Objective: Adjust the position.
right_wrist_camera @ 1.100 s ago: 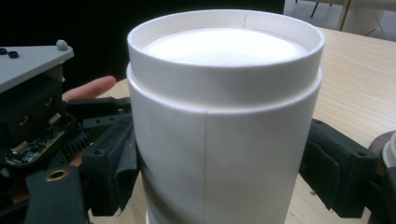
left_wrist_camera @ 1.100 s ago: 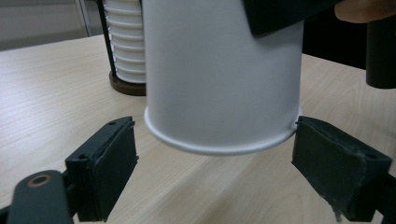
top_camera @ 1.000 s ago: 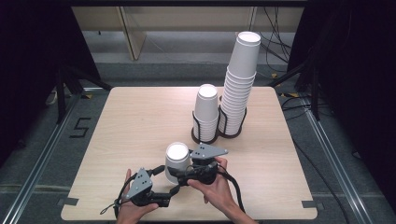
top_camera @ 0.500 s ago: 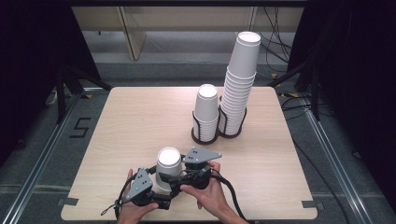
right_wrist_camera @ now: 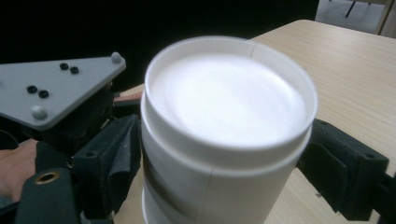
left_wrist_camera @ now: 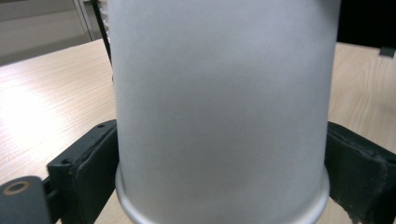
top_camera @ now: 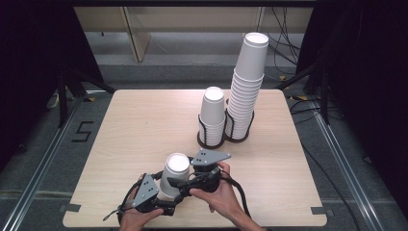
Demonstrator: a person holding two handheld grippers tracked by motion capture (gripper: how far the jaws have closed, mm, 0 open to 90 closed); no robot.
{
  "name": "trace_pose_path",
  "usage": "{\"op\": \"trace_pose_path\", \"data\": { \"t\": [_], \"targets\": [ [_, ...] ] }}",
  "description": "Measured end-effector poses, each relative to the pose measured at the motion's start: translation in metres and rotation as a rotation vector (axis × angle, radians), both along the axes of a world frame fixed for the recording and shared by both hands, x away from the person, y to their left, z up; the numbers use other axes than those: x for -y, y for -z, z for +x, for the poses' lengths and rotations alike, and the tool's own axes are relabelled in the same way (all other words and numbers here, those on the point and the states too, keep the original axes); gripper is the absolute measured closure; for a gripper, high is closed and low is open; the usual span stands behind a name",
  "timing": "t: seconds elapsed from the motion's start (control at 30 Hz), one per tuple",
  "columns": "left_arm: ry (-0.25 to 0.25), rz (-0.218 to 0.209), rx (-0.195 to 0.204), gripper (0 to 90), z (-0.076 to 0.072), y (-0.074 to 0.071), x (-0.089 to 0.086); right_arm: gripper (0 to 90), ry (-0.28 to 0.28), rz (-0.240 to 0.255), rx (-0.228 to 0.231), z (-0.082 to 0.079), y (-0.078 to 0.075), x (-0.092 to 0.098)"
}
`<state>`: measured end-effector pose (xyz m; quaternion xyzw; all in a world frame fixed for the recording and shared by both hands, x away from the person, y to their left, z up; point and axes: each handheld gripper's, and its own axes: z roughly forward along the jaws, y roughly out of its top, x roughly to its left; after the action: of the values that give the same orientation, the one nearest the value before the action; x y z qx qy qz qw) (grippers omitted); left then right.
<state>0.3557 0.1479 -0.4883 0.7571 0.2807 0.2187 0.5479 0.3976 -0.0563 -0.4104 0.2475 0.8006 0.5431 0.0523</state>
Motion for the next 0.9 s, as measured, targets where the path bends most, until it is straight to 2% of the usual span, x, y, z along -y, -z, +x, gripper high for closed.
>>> {"op": "trace_pose_path", "data": {
  "t": [0.03,0.07,0.13,0.17,0.2,0.27,0.3,0.37,0.43,0.47,0.5,0.53,0.57,0.6,0.63,0.7,0.8,0.83,0.9],
  "targets": [
    [0.010,0.004,0.008,6.7,0.000,0.001,0.002,16.0,-0.004,-0.007,-0.002,0.000,-0.002,0.002],
    [0.015,0.033,0.019,6.7,0.000,-0.001,0.002,16.1,-0.017,-0.004,-0.007,0.001,-0.004,0.004],
    [0.032,0.052,0.022,6.9,-0.001,-0.001,0.003,17.4,-0.026,-0.006,-0.011,0.001,-0.007,0.007],
    [0.037,0.049,0.026,6.9,-0.001,0.000,0.005,17.2,-0.022,-0.027,-0.018,0.001,-0.008,0.009],
    [0.042,0.069,0.022,7.0,-0.002,0.000,0.005,16.9,-0.038,-0.037,-0.023,0.002,-0.008,0.010],
    [0.058,0.083,0.018,6.9,-0.003,0.001,0.006,18.2,-0.052,-0.024,-0.040,0.004,-0.007,0.011],
    [0.063,0.076,0.022,6.9,-0.003,0.002,0.007,19.4,-0.059,-0.022,-0.051,0.005,-0.006,0.012],
    [0.069,0.077,0.003,6.3,-0.002,0.002,0.007,22.4,-0.066,-0.013,-0.069,0.007,-0.005,0.013],
    [0.074,0.044,-0.008,4.5,-0.002,0.003,0.007,23.4,-0.053,-0.008,-0.092,0.008,-0.005,0.013],
    [0.079,0.010,0.000,3.6,-0.001,0.004,0.007,23.7,-0.048,0.000,-0.099,0.007,-0.006,0.014],
    [0.073,0.008,0.002,2.9,-0.001,0.003,0.006,24.0,-0.047,0.009,-0.105,0.008,-0.006,0.015],
    [0.067,-0.022,0.010,2.4,-0.001,0.004,0.006,24.2,-0.042,0.021,-0.101,0.008,-0.007,0.016],
    [0.061,-0.031,0.018,2.0,-0.001,0.003,0.005,24.3,-0.021,0.037,-0.116,0.007,-0.009,0.017],
    [0.056,-0.048,0.027,1.7,-0.001,0.002,0.004,24.4,-0.013,0.056,-0.122,0.006,-0.010,0.018],
    [0.050,-0.066,0.039,1.6,-0.001,0.002,0.003,24.4,-0.012,0.079,-0.108,0.008,-0.011,0.019],
    [0.048,-0.097,0.057,1.5,-0.001,0.001,0.003,24.5,-0.002,0.117,-0.127,0.007,-0.013,0.020],
    [0.031,-0.102,0.078,1.7,-0.002,-0.001,0.003,24.5,-0.002,0.149,-0.139,0.006,-0.014,0.020],
    [0.030,-0.091,0.079,1.7,-0.003,-0.001,0.002,24.4,-0.008,0.147,-0.139,0.006,-0.015,0.020],
    [0.031,-0.101,0.079,2.2,-0.003,-0.001,0.002,24.4,-0.007,0.155,-0.142,0.006,-0.014,0.020]
  ]
}}
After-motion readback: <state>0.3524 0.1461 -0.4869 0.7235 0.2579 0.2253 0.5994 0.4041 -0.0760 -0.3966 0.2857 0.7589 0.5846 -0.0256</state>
